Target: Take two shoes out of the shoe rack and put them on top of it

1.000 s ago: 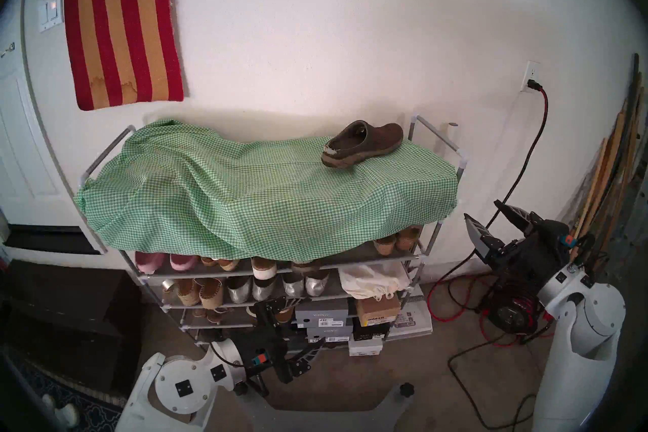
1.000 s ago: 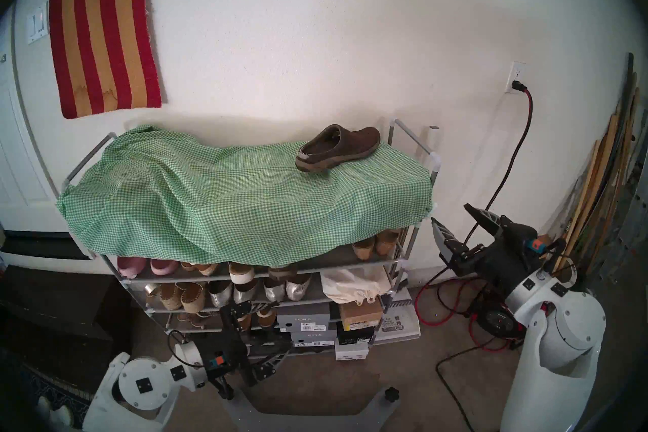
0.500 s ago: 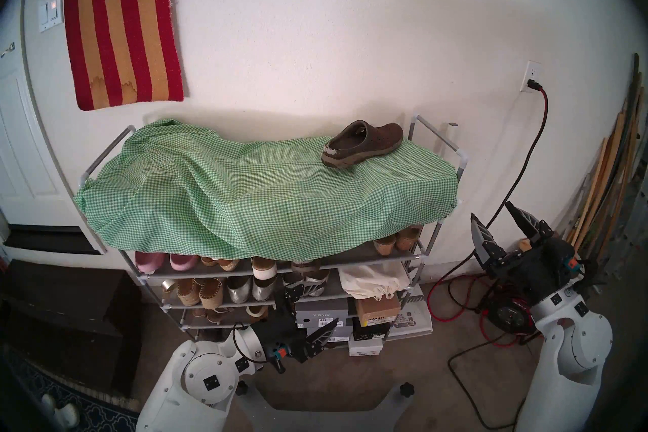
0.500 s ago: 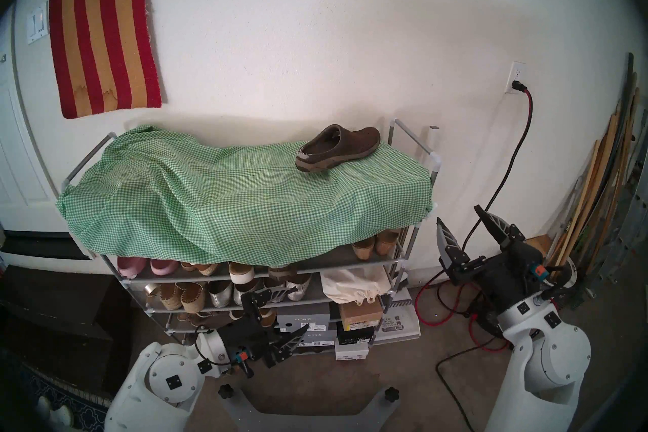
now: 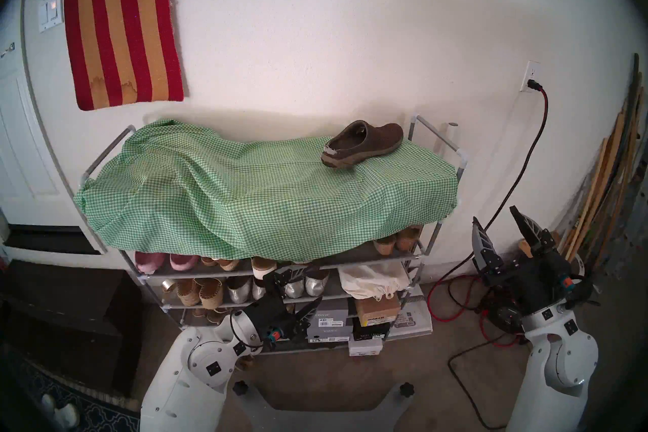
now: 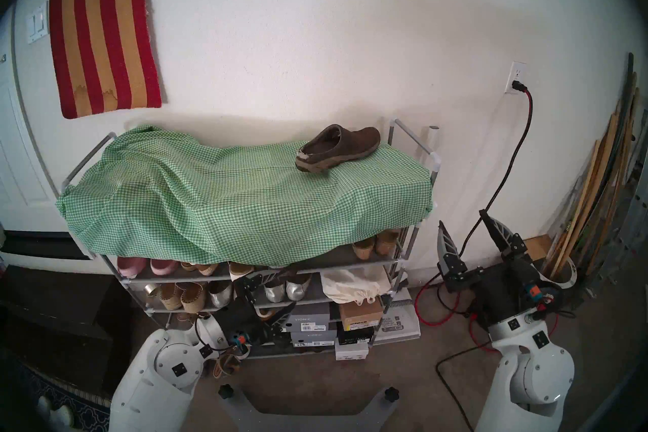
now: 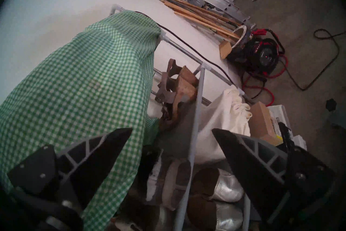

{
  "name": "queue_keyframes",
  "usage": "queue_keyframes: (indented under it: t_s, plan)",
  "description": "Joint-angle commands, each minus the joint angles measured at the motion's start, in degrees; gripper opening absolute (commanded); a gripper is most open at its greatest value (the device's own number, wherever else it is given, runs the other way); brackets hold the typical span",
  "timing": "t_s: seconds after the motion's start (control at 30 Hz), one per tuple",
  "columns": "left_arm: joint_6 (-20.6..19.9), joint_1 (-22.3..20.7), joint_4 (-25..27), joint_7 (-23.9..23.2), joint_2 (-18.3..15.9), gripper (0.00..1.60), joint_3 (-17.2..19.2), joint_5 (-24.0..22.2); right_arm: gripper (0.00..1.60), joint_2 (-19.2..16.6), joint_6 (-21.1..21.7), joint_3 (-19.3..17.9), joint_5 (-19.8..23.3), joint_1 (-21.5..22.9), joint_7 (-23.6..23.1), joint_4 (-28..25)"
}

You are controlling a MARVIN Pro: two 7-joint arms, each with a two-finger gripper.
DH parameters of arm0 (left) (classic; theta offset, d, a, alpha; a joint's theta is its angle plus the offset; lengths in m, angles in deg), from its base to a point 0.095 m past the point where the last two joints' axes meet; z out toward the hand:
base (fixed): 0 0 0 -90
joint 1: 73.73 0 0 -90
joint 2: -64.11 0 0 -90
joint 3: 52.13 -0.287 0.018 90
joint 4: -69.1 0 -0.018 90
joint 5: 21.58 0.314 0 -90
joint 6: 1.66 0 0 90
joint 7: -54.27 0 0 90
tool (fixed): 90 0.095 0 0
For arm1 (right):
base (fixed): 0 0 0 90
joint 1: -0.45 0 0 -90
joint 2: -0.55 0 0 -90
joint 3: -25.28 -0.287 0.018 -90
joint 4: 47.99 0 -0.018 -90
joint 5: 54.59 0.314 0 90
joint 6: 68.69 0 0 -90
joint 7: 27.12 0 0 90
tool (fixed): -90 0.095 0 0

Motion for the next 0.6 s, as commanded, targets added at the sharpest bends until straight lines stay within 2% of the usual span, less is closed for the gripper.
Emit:
queue_keyframes:
  t_s: [0.0, 0.27, 0.57]
  plan:
    - [-0.1, -1.3, -1.4, 0.7, 0.3, 1.60, -0.1, 1.0, 1.60, 0.6, -1.5, 0.5, -0.1, -0.3, 0.0, -0.4]
    - [-2.1, -4.2, -5.5, 0.2, 1.0, 1.60, 0.0, 2.6, 1.60, 0.5, -1.6, 0.5, -0.1, -0.3, 0.1, -0.4]
    - [-2.4, -10.1, -12.9, 3.8, 1.5, 1.60, -0.1, 6.8, 1.60, 0.5, -1.7, 0.6, 0.0, -0.4, 0.2, -0.4]
